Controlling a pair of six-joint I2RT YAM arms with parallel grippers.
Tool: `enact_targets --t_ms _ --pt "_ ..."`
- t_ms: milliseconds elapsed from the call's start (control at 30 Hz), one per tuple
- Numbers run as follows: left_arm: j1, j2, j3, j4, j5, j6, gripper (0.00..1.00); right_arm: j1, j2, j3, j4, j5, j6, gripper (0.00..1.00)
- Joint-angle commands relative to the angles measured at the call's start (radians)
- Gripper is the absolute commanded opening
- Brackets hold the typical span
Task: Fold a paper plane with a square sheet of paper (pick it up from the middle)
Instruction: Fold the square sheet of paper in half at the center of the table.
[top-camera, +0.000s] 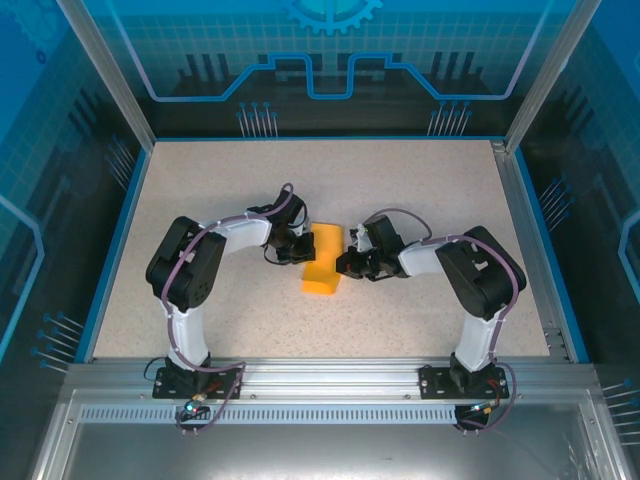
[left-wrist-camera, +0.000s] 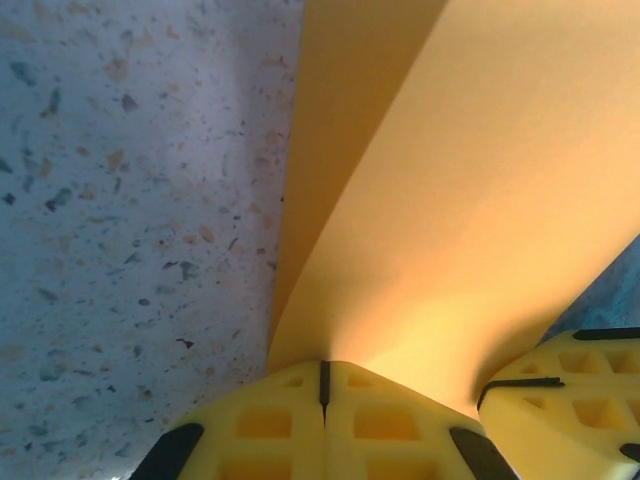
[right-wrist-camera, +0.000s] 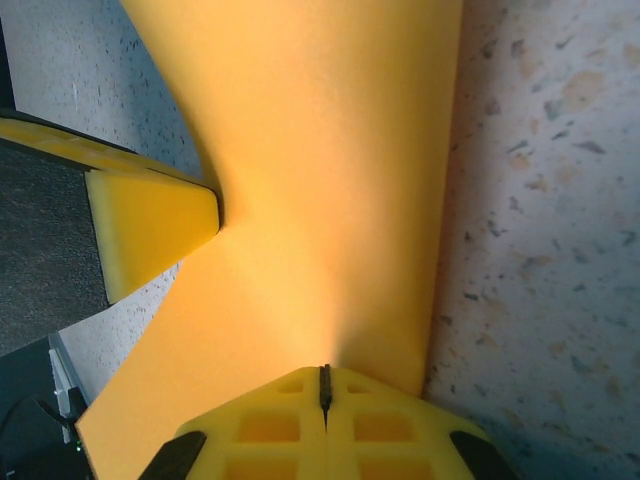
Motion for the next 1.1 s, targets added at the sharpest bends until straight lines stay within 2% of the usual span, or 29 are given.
enact_targets --t_ms 0,233,767,1067 --pt "-0.007 0.04 -0.037 -0.042 -0.043 0.027 0.0 -0.001 0.025 -0.021 -0.037 0.011 -0.019 0.0" --pt "-0.009 0.04 -0.036 -0.042 -0.043 0.026 0.0 0.009 -0.075 -0.025 -0.017 -0.025 -0.003 0.0" --pt "-0.008 0.043 -0.035 -0.04 -0.042 0.022 0.0 0.033 0.001 -0.07 -0.034 0.013 -0.011 0.0" --pt "-0.009 0.04 -0.037 -0.042 -0.043 0.025 0.0 0.068 -0.112 -0.034 -0.064 0.001 -0.012 0.0"
